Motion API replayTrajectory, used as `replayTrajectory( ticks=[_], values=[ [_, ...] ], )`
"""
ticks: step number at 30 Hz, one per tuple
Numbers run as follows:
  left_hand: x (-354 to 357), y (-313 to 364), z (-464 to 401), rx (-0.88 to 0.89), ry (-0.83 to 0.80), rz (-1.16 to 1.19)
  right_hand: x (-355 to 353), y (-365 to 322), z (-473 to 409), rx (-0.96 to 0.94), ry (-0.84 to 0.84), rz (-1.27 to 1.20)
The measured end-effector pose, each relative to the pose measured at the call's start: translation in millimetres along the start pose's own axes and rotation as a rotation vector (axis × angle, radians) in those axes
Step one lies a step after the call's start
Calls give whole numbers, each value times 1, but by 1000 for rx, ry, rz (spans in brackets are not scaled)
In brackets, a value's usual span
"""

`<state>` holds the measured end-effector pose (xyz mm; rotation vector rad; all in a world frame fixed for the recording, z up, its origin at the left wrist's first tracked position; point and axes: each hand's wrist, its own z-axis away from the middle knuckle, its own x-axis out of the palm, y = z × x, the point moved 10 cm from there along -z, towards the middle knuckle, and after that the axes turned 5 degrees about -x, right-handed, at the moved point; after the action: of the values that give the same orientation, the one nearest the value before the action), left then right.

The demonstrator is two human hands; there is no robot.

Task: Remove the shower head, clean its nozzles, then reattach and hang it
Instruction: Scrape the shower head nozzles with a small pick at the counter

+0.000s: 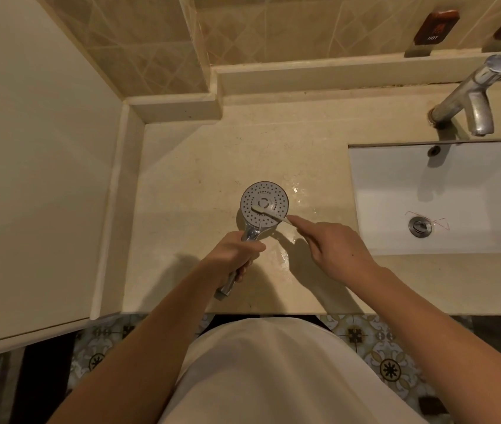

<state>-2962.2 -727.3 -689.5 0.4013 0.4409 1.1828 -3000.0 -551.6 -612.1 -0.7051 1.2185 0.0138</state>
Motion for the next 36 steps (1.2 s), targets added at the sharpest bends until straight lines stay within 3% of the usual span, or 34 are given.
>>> replayTrajectory(
  ticks=[8, 10, 14, 18, 23, 29, 34, 36],
  values=[
    [2, 3, -2, -5, -4, 80, -7, 1, 4, 45, 113, -83],
    [-2, 2, -3, -9, 42, 17, -3, 0, 4, 41, 101, -82],
    [-11, 7, -3, -5, 97, -184, 13, -13, 4, -64, -89, -35],
    [-16, 20, -1, 44, 50, -303, -4, 1, -7, -59, -44, 30],
    [-21, 31, -1, 104, 4, -185, -23, 6, -11, -5, 70, -10],
    [-9, 14, -1, 8, -124, 87, -3, -12, -3, -63, 14, -116],
    [-2, 9, -4, -15, -120, 104, -21, 7, -9, 85, 187, -150],
    [-3, 10, -4, -21, -118, 121, -20, 6, -9, 89, 184, -176]
  ],
)
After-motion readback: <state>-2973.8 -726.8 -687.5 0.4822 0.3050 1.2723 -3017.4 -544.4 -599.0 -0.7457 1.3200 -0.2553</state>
